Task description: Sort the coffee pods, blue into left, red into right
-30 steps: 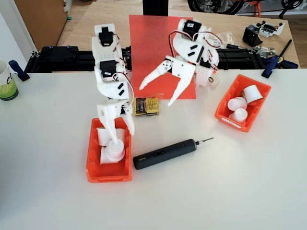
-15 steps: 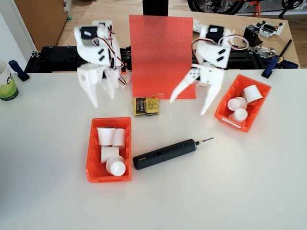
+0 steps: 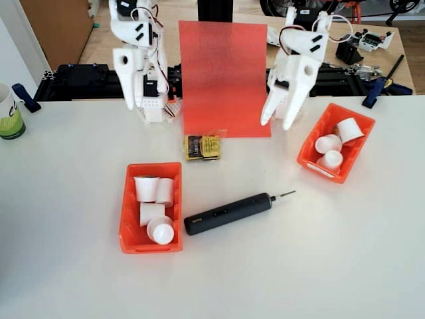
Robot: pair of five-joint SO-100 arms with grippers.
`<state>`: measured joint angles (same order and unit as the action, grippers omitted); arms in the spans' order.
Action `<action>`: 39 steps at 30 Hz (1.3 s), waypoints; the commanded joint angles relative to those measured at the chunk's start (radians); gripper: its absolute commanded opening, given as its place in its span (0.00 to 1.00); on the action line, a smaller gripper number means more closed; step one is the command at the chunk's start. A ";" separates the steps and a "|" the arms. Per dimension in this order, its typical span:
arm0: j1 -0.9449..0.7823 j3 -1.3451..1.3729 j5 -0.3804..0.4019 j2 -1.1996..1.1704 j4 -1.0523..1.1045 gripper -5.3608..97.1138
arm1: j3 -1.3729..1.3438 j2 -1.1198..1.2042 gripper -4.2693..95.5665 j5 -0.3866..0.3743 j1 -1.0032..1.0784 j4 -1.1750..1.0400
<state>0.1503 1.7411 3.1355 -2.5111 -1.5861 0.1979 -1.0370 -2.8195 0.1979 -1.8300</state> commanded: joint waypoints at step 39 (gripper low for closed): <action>-0.037 0.652 0.120 -0.543 0.282 0.18 | -1.568 -1.137 0.35 -0.224 -0.218 0.295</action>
<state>0.1197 2.3945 3.1493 -3.0511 -1.3070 -0.6289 -1.8024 -3.1339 -0.0721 -1.7794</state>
